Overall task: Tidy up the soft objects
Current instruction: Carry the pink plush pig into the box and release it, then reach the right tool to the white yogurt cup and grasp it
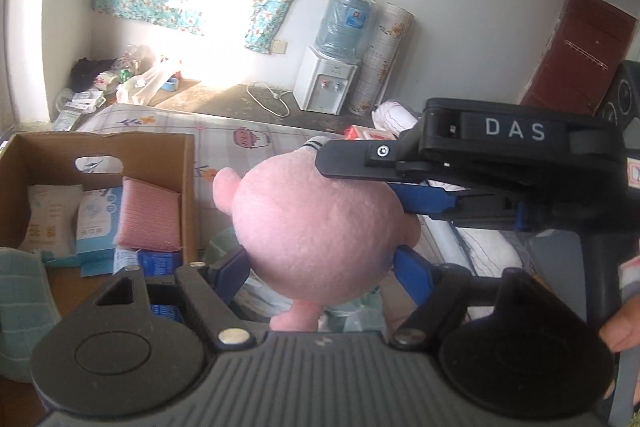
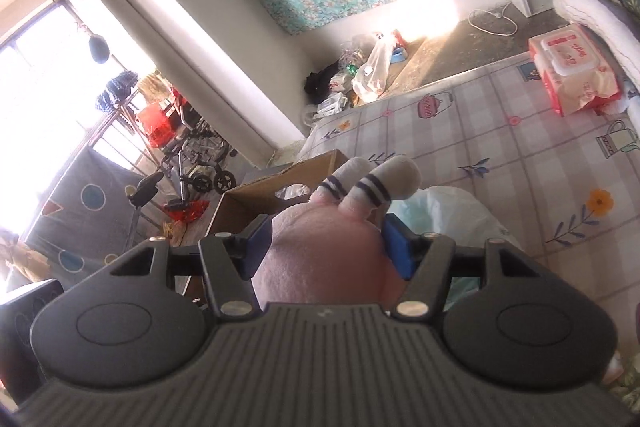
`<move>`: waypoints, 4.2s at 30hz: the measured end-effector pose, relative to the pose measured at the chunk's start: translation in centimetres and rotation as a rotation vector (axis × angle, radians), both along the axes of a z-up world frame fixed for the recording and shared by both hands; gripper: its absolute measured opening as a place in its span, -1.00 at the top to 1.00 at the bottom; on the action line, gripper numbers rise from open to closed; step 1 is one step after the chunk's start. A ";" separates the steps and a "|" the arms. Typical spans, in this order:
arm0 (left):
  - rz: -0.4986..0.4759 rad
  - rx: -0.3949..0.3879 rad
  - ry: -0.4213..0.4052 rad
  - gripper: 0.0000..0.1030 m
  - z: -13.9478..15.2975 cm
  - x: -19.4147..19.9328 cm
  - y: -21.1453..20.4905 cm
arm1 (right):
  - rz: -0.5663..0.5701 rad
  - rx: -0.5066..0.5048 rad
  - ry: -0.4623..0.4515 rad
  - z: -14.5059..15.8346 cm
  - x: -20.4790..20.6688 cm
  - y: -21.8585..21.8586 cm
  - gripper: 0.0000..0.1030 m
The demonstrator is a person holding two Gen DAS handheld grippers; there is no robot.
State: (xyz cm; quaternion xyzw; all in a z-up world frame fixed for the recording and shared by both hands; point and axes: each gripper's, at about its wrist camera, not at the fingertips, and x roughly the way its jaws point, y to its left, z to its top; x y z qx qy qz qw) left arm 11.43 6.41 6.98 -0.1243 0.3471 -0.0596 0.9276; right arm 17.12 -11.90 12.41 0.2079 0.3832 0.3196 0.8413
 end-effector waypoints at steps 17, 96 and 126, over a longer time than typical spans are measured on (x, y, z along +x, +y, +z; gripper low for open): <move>0.338 -0.102 0.363 -0.54 -9.5 1.5 17.3 | 0.417 -0.225 0.228 -6.9 4.5 27.5 -0.32; -0.519 0.174 0.038 0.19 -15.1 -6.0 -19.9 | -0.428 0.177 0.414 -23.1 -9.9 -19.5 -0.48; -0.623 0.205 -0.006 -0.01 -16.6 -8.8 -17.0 | -0.203 -0.132 -0.025 -19.1 -16.1 -16.1 0.05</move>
